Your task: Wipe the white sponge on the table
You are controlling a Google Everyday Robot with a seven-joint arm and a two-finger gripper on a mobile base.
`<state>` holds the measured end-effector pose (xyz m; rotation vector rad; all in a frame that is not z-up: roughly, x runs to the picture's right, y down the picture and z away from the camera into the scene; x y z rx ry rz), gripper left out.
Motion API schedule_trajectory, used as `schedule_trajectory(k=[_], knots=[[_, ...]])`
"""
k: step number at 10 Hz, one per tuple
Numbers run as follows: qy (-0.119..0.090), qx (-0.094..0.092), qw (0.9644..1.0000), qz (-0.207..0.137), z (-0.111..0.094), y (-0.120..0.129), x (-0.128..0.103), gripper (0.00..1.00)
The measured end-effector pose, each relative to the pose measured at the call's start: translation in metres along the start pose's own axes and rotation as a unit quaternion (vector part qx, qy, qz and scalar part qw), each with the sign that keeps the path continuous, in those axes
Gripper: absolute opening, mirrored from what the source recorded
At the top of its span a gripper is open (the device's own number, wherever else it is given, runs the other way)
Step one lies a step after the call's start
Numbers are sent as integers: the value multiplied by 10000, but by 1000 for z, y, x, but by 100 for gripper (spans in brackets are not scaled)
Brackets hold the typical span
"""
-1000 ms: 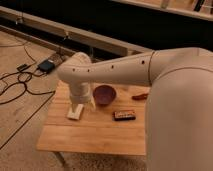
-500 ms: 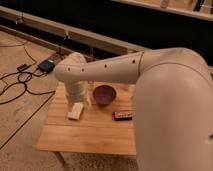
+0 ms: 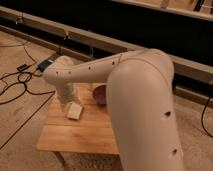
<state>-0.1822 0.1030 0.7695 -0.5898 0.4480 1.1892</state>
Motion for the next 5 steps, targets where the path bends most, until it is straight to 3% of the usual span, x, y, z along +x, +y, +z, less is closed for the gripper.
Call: schedule_trajectory(k=[3,5], knots=[[10,313,9986,-416,27,10,-20,65],[70,387,9975,-590,43,18,-27,65]])
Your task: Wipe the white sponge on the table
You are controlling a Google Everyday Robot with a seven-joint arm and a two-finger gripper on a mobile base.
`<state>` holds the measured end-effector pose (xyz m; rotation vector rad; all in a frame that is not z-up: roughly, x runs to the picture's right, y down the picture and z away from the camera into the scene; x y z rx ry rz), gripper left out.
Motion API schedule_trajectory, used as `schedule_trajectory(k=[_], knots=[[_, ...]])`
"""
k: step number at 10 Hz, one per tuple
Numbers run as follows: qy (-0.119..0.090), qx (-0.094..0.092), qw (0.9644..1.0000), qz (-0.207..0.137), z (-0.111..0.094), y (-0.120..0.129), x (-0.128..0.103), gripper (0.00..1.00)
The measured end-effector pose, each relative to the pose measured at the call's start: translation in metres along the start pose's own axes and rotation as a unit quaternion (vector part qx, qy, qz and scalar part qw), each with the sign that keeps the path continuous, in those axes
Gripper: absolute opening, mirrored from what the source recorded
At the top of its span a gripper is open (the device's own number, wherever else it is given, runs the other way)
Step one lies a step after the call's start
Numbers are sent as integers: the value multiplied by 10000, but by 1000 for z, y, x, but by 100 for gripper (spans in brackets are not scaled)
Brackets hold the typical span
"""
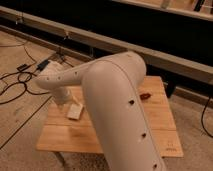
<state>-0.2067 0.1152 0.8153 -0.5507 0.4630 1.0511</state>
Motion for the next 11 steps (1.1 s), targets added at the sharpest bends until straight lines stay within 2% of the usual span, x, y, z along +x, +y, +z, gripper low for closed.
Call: schedule_trajectory(k=[4,6,11], knots=[[200,32,9997,-130,30,8,-1,65],[229,99,9996,-157,41,7,-2,65],[-14,367,9993,-104,59,5,-14,65]])
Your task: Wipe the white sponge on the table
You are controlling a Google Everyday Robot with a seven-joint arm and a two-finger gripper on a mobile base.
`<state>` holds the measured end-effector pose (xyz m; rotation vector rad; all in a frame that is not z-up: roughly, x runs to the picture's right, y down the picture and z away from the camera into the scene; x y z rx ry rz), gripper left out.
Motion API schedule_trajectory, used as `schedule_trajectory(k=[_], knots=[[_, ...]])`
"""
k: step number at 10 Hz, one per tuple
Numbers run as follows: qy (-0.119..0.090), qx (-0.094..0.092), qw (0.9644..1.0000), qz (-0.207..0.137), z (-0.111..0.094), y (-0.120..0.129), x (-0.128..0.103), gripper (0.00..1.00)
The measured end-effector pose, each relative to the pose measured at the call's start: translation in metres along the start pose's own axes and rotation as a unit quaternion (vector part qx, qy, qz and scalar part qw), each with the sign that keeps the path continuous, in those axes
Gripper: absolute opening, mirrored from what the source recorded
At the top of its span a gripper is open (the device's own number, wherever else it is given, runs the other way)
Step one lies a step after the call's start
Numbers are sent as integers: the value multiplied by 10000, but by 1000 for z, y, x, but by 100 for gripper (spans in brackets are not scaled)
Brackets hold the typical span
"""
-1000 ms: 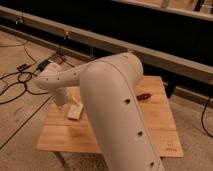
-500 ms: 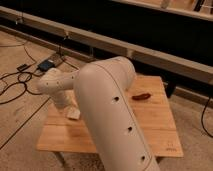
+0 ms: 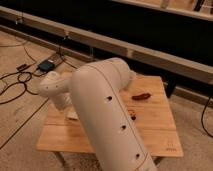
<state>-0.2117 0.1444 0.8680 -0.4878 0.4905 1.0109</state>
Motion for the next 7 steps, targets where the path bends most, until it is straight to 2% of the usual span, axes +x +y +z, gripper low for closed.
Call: schedule_trajectory(k=[7], knots=[[-94,365,9993,39,6,1,6,65]])
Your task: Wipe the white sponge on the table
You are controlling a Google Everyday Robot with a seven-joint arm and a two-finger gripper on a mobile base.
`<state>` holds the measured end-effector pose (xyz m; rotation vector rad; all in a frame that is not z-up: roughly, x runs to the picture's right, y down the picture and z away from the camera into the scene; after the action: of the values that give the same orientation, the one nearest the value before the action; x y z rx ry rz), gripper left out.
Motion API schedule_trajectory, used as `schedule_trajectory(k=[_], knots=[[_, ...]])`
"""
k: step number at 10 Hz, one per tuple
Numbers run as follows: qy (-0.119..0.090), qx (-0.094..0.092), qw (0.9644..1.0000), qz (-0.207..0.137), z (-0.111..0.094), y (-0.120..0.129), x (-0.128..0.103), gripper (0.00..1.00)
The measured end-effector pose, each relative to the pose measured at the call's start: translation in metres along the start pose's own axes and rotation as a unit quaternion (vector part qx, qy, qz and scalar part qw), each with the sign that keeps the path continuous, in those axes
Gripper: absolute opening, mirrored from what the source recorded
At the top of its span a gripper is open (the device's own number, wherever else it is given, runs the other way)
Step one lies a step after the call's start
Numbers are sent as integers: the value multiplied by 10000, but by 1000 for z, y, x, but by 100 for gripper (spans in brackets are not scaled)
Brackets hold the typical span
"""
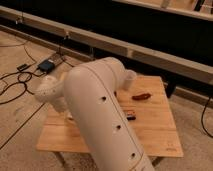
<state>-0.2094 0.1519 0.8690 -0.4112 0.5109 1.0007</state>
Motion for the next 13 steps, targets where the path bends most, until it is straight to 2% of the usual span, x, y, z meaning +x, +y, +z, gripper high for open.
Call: schedule_trajectory(k=[3,7,8,9,10,12,13], knots=[[6,85,10000,13,3,2,3,65],[8,104,9999,56,8,3,1,65],[6,114,9999,68,9,2,-1,61],[7,117,9999,78,10,1,-1,54],[-5,83,9999,99,11,1,-2,39],[-5,51,9999,107,12,1,-3,22],[-5,37,9999,102,12,1,-3,9]])
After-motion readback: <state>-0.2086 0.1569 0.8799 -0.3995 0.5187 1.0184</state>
